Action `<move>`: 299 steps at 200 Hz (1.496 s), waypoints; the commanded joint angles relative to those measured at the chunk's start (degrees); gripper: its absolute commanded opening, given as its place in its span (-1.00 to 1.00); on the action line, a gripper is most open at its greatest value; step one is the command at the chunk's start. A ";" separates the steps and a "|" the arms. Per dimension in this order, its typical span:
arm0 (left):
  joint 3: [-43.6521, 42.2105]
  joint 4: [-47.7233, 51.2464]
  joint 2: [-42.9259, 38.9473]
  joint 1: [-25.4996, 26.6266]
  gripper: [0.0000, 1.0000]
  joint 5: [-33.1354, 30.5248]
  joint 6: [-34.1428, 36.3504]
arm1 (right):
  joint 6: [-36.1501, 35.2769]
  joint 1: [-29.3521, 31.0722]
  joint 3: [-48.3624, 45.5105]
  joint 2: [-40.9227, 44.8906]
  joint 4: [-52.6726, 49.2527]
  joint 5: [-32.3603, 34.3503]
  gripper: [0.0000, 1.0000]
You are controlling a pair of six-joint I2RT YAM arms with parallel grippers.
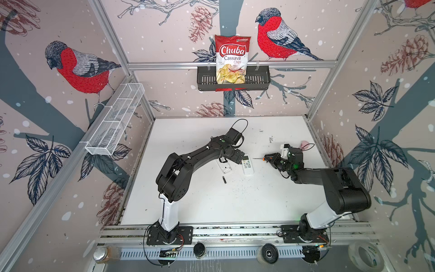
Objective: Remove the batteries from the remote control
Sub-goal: 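Lift both grippers off the remote, carrying the screwdriver away with the right gripper, then lower the screwdriver onto the table and open the right gripper while the left gripper hovers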
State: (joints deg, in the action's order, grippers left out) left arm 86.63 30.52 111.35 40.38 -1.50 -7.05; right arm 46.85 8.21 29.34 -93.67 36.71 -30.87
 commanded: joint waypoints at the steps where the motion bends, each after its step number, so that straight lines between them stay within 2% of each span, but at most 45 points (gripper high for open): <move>1: -0.18 -1.64 0.18 0.14 0.92 0.49 -0.56 | 1.32 0.03 -0.11 -1.88 4.31 -2.17 -0.61; 50: -1.33 -3.17 1.37 0.22 0.92 1.58 -0.73 | -0.83 0.41 -0.16 -1.96 2.14 0.60 -0.14; 83: -0.94 -3.06 2.54 0.75 0.92 1.50 -0.81 | -2.00 0.75 0.22 -1.52 -0.53 2.91 0.00; 114: -0.62 -3.18 2.42 0.93 0.92 1.43 -0.87 | -3.01 1.12 0.75 -0.49 -2.96 4.72 0.03; 152: -0.13 -2.93 2.38 1.02 0.92 1.67 -1.11 | -6.46 2.82 2.72 1.74 -10.17 10.20 0.05; 200: -0.24 -3.74 2.55 1.45 0.92 2.55 -1.65 | -12.65 6.87 8.41 4.28 -25.10 22.53 0.10; 235: 0.14 -5.09 3.74 1.76 0.92 4.40 -2.69 | -14.98 9.86 11.46 4.33 -31.75 30.10 0.20; 299: 3.12 -5.24 6.36 4.00 0.90 4.61 -4.44 | -16.39 10.25 11.79 6.29 -34.95 32.71 0.34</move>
State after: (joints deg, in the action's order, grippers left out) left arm 88.20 25.98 116.68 44.01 2.33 -10.31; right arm 31.73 18.39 40.93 -88.31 4.08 -0.93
